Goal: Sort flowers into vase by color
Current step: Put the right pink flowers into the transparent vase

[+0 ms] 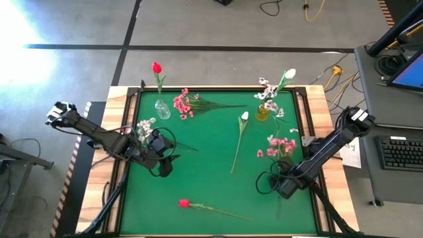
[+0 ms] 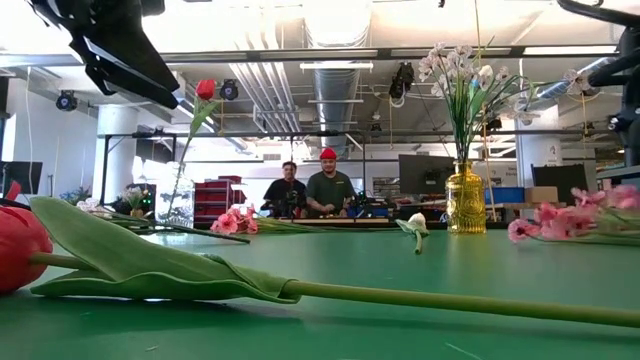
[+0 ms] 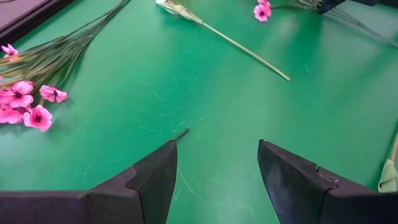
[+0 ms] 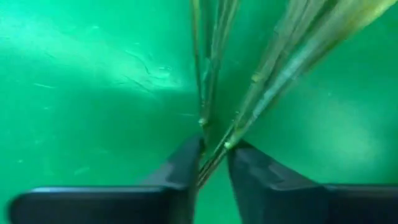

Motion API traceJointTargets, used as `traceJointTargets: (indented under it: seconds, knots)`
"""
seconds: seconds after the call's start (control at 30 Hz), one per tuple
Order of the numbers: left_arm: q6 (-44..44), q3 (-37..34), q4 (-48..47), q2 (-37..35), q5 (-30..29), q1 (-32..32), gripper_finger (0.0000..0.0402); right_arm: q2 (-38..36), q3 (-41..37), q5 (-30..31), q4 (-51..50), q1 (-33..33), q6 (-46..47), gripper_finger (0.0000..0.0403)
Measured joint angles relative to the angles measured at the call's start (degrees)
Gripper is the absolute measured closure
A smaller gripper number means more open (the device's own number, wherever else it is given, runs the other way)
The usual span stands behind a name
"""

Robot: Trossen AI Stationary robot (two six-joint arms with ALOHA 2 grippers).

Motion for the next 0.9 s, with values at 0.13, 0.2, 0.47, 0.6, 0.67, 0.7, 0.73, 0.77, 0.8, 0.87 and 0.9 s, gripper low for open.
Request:
traceJointTargets:
  seconds: [0.13, 0.2, 0.47, 0.6, 0.67, 0.7, 0.73, 0.77, 0.8, 0.87, 0.9]
  knots:
    - [-0.51, 0.0, 0.0, 0.02, 0.01, 0.0, 0.0192, 0.0, 0.03, 1.36, 1.13, 0.0, -1.58, 0.0386]
    - [-0.69, 0.0, 0.04, 0.02, 0.02, 0.0, 0.0192, 0.0, 0.09, 1.34, 1.37, 0.0, -2.41, 0.0388]
    - [2.89, -0.9, 5.15, 0.02, 2.68, -0.48, 0.0192, -0.86, 7.15, 1.19, 1.92, 0.11, -15.14, 0.039]
    - [9.86, -3.26, 14.69, 0.02, 6.23, -0.99, 0.0192, -1.17, 12.9, 6.94, 4.01, -0.11, -25.12, 0.039]
    - [12.84, -4.68, 20.36, 0.02, 7.67, -1.03, 0.0192, -1.25, 15.41, 11.89, 6.27, -0.95, -30.4, 0.039]
    - [13.8, -5.34, 22.45, 0.02, 8.11, -1.03, 0.0192, -1.27, 16.54, 14.19, 6.51, -1.58, -32.29, 0.039]
    - [14.21, -5.91, 24.01, 0.02, 8.4, -1.03, 0.0192, -1.27, 17.57, 16.3, 6.34, -2.26, -34.52, 0.039]
    - [14.39, -6.34, 24.74, 0.02, 8.52, -1.03, 0.0192, -1.27, 18.56, 18.19, 6.35, -2.94, -37.04, 0.039]
    - [14.42, -6.68, 24.93, 0.02, 8.52, -1.03, 0.0192, -1.27, 19.37, 19.93, 6.81, -3.7, -39.85, 0.039]
    - [14.24, -7.33, 24.9, 0.02, 8.36, -1.03, 0.0192, -1.27, 20.66, 22.92, 9.03, -5.47, -45.46, 0.039]
    - [13.93, -7.59, 24.9, 0.02, 7.99, -1.03, 0.0192, -1.27, 21.19, 23.86, 10.48, -6.45, -48.48, 0.039]
